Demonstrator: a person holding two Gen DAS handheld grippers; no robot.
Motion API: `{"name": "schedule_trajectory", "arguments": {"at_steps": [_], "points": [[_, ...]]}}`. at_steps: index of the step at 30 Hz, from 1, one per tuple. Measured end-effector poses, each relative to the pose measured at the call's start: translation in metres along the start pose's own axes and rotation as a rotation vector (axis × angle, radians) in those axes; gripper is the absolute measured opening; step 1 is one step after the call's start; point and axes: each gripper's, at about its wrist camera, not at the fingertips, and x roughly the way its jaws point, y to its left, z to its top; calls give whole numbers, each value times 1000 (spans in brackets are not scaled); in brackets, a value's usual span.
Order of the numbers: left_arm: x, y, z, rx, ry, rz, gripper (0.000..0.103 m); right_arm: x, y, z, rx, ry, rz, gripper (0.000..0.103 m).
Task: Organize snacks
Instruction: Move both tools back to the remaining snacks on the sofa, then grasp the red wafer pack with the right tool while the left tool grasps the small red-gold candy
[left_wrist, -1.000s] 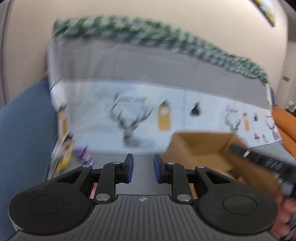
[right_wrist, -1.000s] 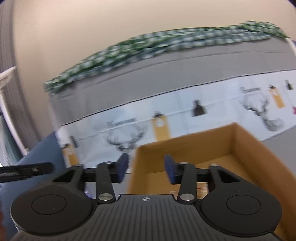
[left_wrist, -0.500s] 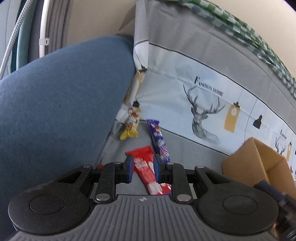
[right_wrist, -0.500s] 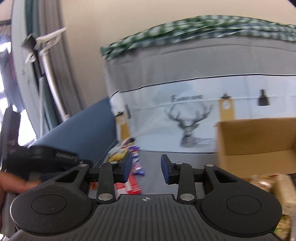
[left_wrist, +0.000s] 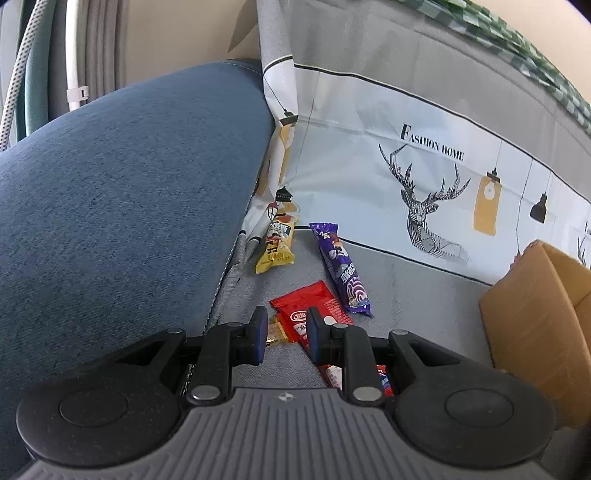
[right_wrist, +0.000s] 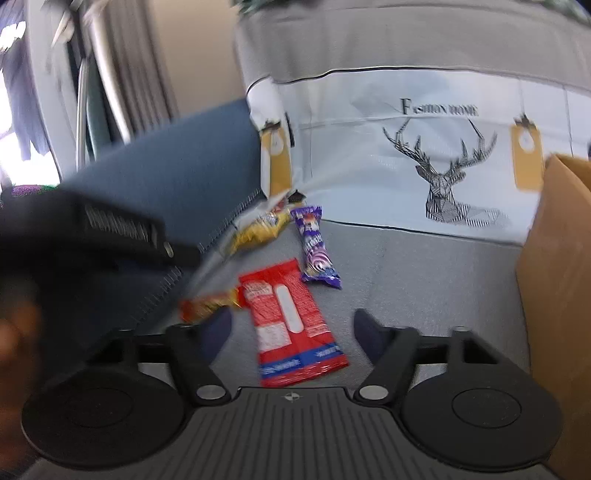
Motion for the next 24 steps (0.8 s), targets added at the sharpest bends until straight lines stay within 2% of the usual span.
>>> {"name": "schedule_trajectory", "arguments": {"at_steps": [4, 5, 8, 11, 12, 13, 15, 19, 21, 24], "points": [[10, -6, -1, 34, 18, 23, 27, 29, -2, -11, 13, 65, -19, 78], [14, -9, -1, 47, 25, 31, 31, 33, -2, -11, 20, 70, -8, 78], [24, -17, -3, 93, 35, 56, 41, 41, 5, -14, -58, 65, -12, 82], [32, -21, -2, 118, 41, 71, 46, 47, 5, -16, -95, 79, -25, 82], [35, -21, -3, 123, 42, 72, 47, 48, 4, -15, -90, 80, -19, 79], [39, -22, -3, 133, 48, 75, 48, 47, 2, -15, -86, 74, -14, 69], [46, -24, -3, 156, 60, 90, 50, 45, 1, -15, -92, 63, -15, 57], [60, -26, -5, 180, 82, 110, 54, 39, -2, -15, -87, 59, -11, 45], [64, -27, -6, 183, 90, 105, 63, 33, -2, -16, -88, 56, -38, 43], [71, -31, -10, 216, 119, 108, 70, 24, -5, -18, -93, 60, -76, 40]]}}
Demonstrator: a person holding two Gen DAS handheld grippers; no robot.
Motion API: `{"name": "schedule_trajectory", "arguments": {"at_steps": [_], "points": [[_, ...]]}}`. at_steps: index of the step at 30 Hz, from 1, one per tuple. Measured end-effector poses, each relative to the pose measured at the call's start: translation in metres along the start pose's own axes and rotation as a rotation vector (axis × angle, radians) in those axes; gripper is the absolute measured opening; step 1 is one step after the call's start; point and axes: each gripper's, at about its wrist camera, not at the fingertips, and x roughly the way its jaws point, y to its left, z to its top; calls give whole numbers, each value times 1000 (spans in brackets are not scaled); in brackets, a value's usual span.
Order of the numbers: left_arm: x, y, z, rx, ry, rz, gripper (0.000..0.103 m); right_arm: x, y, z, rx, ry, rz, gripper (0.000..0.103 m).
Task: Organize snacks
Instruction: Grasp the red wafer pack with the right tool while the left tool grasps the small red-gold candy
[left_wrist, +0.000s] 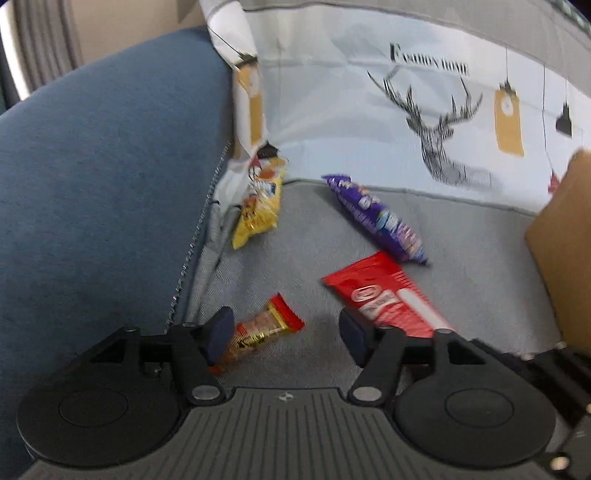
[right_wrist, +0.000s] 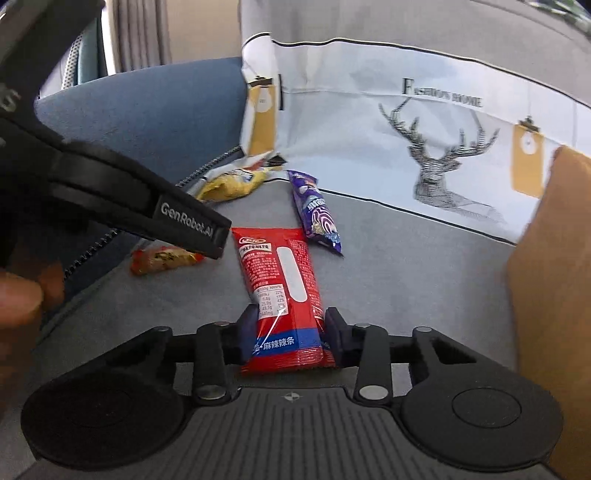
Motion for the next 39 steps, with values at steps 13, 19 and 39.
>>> {"name": "schedule_trajectory", "arguments": {"at_steps": [13, 19, 39], "points": [[-4, 8, -2, -19, 3, 53, 0, -66, -17, -23, 52, 99, -15, 39], [-20, 14, -2, -97, 5, -2, 0, -97, -17, -34, 36, 108, -9, 39], [13, 10, 1, -56, 28, -9, 18, -67, -11, -43, 23, 167, -2, 67]]}}
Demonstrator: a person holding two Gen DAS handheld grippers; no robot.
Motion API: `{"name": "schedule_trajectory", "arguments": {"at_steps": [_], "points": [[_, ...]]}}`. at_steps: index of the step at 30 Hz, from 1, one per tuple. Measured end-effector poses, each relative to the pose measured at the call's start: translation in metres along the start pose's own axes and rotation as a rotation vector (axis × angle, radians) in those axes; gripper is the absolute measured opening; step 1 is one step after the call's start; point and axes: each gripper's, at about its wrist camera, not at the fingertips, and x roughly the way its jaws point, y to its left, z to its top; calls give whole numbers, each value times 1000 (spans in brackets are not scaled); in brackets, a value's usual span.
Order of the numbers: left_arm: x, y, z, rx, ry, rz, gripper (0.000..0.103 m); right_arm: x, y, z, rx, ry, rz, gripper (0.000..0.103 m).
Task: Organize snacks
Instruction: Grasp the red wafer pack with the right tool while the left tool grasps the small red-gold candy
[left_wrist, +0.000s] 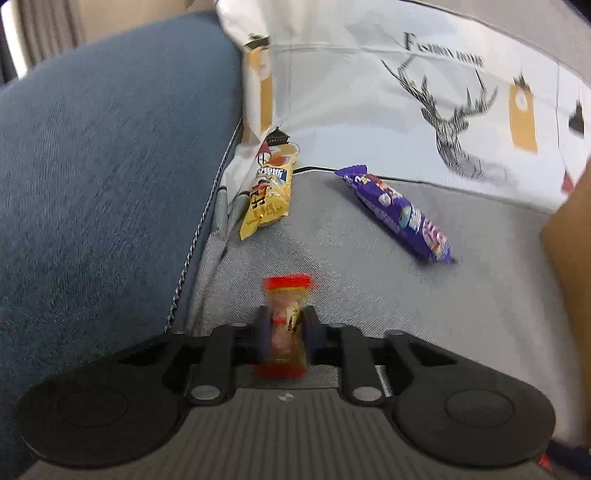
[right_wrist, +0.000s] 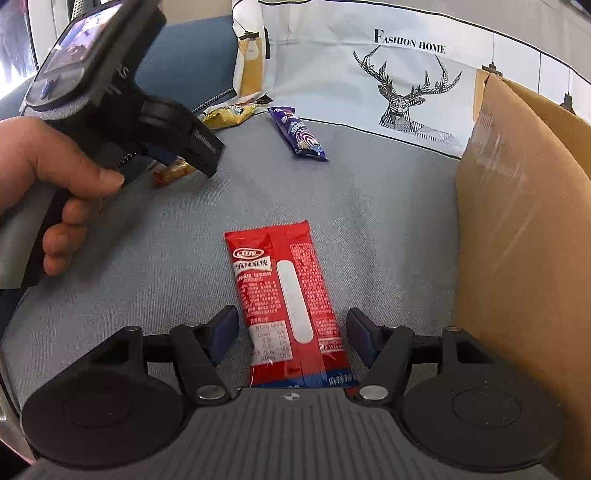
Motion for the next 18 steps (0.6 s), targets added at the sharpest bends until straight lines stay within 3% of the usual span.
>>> {"name": "schedule_trajectory", "arguments": {"at_steps": [2, 5, 10, 14, 16, 18], "points": [[-3, -1, 0, -5, 4, -12, 17, 1, 1, 0, -6, -2, 8, 66], [-10, -1, 1, -24, -1, -30, 17, 0, 2, 0, -16, -11, 22, 54], [-30, 12, 5, -166, 9, -113, 17, -4, 3, 0, -21, -24, 33, 47], [-38, 32, -6, -386, 123, -303, 17, -5, 2, 1, -9, -39, 32, 45], [-43, 33, -18, -434, 183, -310, 17, -5, 1, 1, -2, -40, 32, 45], [-49, 30, -29, -434, 229, -269, 17, -5, 1, 2, 6, -40, 33, 45]]}}
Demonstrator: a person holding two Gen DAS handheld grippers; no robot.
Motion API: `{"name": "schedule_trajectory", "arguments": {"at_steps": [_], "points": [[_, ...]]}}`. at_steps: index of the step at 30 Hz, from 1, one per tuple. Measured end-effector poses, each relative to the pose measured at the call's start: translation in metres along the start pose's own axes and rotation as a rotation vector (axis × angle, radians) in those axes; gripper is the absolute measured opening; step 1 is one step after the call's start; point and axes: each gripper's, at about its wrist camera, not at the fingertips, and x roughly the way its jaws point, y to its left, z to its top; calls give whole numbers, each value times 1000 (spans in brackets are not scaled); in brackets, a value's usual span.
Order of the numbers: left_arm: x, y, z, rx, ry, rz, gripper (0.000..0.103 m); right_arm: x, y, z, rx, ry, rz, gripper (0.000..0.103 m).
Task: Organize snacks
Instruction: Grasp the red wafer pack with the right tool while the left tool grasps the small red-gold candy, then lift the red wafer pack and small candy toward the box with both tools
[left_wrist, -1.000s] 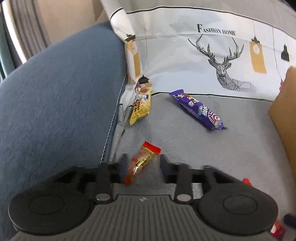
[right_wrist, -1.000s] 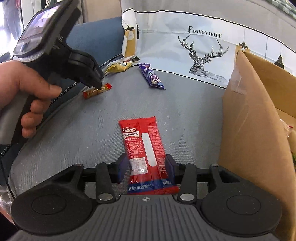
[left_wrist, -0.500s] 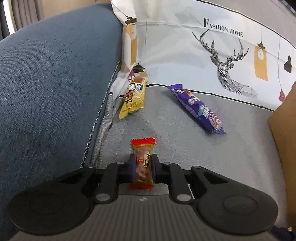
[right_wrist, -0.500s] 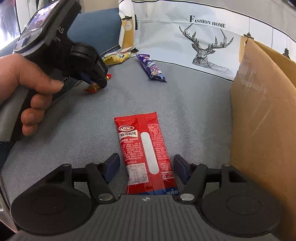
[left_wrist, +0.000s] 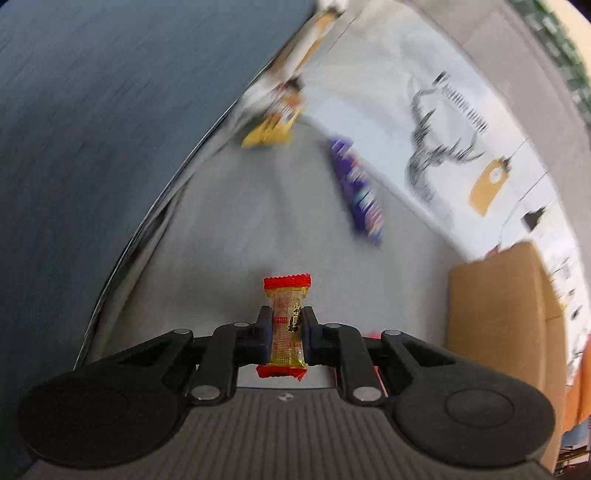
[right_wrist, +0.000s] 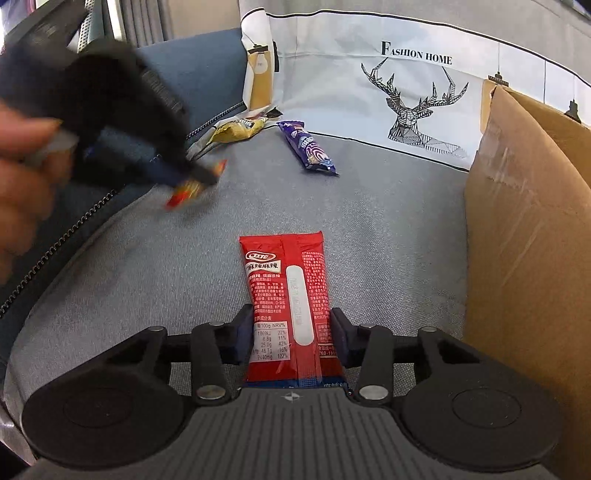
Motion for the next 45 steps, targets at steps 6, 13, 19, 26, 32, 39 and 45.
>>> {"name": "schedule_trajectory", "arguments": {"at_steps": [6, 13, 19, 26, 32, 39, 45], "points": [[-5, -14, -20, 70, 5, 77, 17, -2, -1, -1, 15, 14, 11, 47], [8, -24, -30, 171, 36, 147, 18, 0, -2, 1, 24, 18, 3, 55], [6, -20, -28, 148, 41, 143, 20, 1, -4, 3, 43, 13, 3, 57], [7, -26, -30, 186, 41, 170, 22, 2, -1, 0, 35, 14, -5, 57], [8, -32, -32, 223, 27, 188, 18, 3, 2, -2, 10, 5, -9, 47], [-14, -34, -26, 179, -64, 140, 17, -14, -3, 4, 44, -76, -1, 44], [-41, -49, -25, 174, -183, 111, 17, -42, -5, 13, 40, -185, -9, 43]]}}
